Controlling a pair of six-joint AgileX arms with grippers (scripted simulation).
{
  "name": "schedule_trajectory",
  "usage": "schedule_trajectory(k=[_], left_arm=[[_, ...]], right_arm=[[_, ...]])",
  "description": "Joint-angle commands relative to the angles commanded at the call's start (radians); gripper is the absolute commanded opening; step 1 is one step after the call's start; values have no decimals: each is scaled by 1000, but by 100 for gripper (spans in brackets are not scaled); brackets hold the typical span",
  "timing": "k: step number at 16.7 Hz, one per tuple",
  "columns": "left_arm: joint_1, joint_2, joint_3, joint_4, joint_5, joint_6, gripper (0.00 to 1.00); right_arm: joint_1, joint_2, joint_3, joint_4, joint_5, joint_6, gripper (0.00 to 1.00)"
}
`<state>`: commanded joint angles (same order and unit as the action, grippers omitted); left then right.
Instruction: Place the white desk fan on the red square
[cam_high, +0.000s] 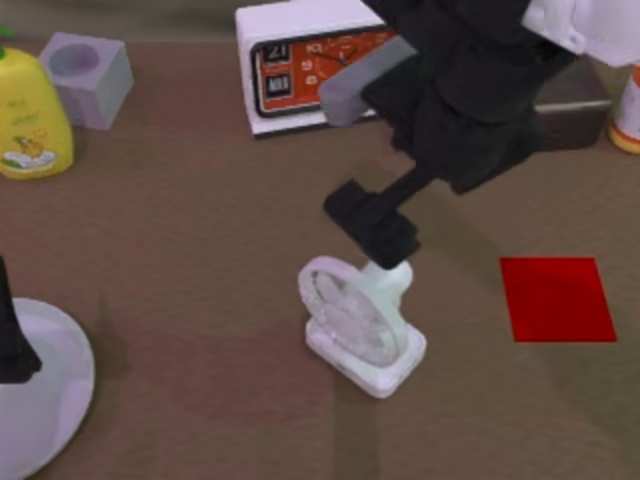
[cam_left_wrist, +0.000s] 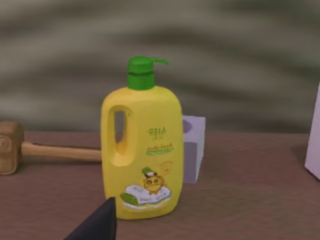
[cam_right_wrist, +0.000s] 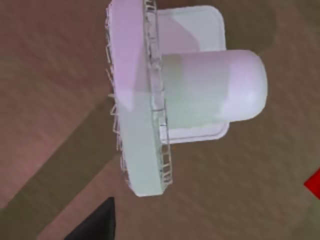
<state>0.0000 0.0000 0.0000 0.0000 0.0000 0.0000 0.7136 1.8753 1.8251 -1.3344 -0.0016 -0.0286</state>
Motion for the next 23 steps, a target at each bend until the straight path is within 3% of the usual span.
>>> schedule_trajectory(k=[4,8,14,23], left_arm=[[0,0,0,0,0,0,100],[0,0,0,0,0,0,100],[0,0,0,0,0,0,100],[0,0,0,0,0,0,100]], right_arm=[[81,225,240,-158,2,3,100],[106,292,315,-210,3,4,100],[104,288,296,-191,3,2,100],[108,266,76,4,2,6,100]])
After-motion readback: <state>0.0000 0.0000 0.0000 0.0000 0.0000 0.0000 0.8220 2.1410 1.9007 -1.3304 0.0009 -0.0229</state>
